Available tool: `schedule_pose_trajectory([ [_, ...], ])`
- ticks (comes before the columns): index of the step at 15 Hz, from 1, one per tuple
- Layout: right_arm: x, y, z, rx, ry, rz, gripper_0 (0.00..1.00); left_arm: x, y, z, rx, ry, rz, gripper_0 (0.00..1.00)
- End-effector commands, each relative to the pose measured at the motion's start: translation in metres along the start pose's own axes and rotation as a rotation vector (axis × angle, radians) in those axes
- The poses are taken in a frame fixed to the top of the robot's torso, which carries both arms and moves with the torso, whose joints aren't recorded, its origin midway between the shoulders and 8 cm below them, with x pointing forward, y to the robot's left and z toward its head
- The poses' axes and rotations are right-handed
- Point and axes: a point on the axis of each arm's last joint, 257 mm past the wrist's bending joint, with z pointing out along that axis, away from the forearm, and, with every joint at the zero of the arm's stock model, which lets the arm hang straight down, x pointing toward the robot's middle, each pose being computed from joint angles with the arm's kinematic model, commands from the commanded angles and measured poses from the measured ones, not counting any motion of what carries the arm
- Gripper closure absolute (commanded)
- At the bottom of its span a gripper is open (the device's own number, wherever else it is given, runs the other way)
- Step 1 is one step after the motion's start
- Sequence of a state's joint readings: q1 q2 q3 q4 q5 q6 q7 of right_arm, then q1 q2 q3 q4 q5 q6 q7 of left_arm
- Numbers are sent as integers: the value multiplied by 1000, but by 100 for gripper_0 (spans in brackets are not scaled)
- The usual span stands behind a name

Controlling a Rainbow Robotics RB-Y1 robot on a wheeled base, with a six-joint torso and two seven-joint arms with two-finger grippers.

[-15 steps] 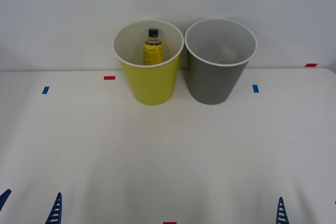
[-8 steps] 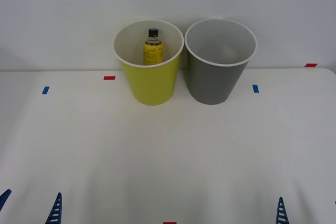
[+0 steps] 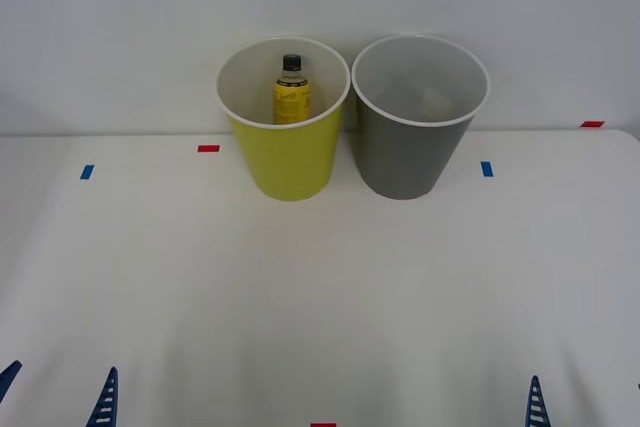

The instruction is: Put cans in the gray bin and PET bottles in the light green bin.

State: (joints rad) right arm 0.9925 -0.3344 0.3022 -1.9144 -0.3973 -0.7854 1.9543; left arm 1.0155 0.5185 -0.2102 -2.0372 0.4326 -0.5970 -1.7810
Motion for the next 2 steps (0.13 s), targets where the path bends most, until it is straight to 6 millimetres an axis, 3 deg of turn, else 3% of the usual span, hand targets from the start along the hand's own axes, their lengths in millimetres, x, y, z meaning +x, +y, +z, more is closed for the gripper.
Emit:
schedule_pose_trajectory([
  [1,0,0,0,0,0,0,0,0,0,0,0,0,0,0],
  [2,0,0,0,0,0,0,0,0,0,0,0,0,0,0],
])
